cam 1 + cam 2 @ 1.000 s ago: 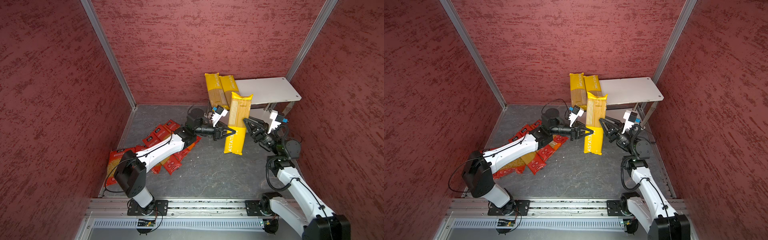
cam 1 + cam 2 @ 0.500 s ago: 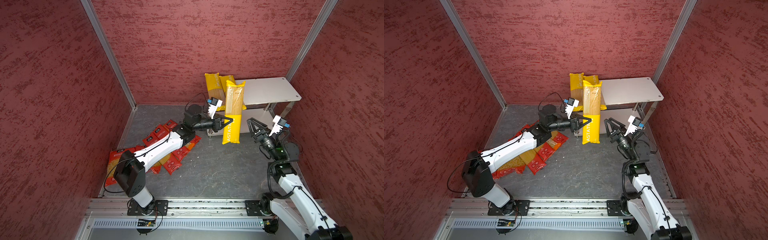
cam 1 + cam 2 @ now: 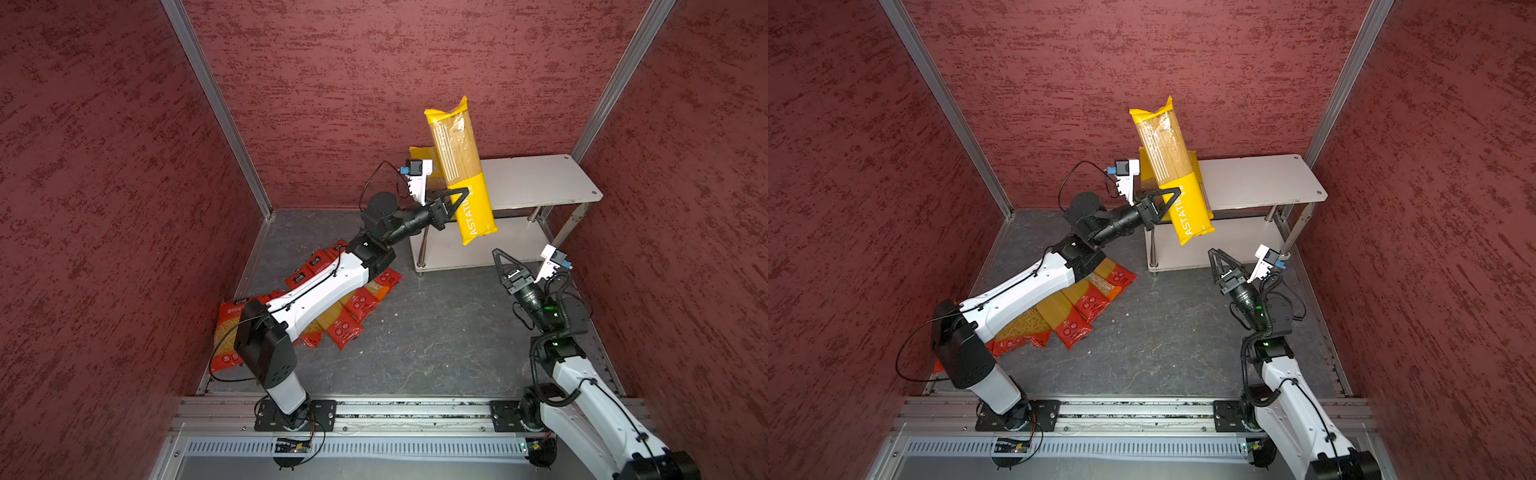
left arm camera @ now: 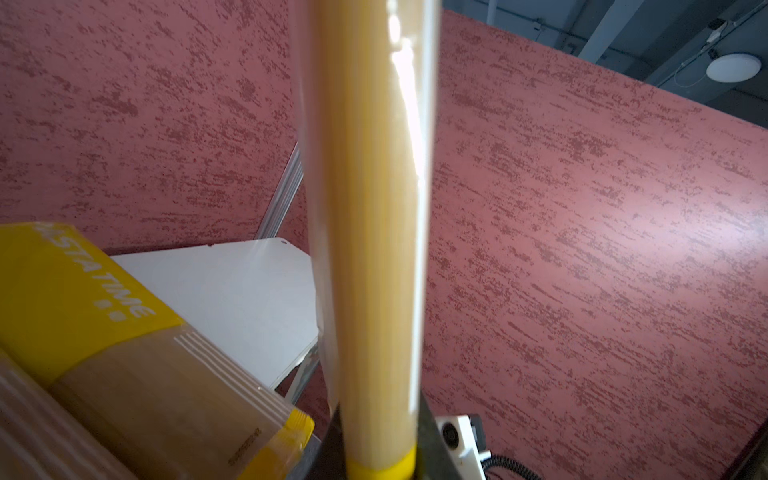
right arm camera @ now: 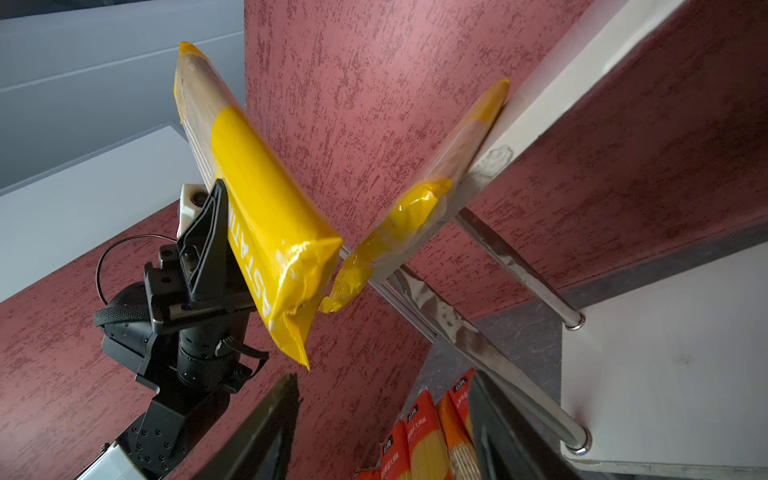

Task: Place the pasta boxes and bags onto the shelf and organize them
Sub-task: 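Raise the pack onto the upper shelf beside the other packs with both grippers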

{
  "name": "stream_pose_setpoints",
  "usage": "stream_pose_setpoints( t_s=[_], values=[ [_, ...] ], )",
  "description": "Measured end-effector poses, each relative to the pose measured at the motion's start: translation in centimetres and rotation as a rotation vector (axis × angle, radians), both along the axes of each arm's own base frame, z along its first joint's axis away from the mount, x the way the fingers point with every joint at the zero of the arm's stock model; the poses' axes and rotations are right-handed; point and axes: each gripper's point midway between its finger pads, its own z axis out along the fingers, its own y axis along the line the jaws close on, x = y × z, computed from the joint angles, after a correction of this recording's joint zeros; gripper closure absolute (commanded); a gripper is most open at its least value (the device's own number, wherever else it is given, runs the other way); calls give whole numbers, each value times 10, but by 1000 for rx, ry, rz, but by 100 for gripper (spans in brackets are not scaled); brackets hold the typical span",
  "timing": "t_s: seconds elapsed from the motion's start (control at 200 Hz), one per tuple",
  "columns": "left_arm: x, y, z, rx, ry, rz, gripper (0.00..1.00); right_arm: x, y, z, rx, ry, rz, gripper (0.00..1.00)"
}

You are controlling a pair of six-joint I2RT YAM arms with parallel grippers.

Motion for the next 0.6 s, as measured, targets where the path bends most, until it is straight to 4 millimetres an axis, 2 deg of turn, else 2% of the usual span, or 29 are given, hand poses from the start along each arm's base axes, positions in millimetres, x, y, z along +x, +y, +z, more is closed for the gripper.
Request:
stream_pose_setpoints(
  t_s=[0.08,0.286,0.471,0.601],
  values=[
    [2,-6,-2,-9,23,6,100,0,2,3,15,-11,7,32],
    [9,-20,-25,3,118,1,100,-3,6,17,42,-81,12,31],
    [11,-27,-38,11,193,-16,100,12,9,12,64,-72,9,27],
    [9,-29,-38,0,217,-27,100,20,10,16,87,-84,13,27]
  ],
)
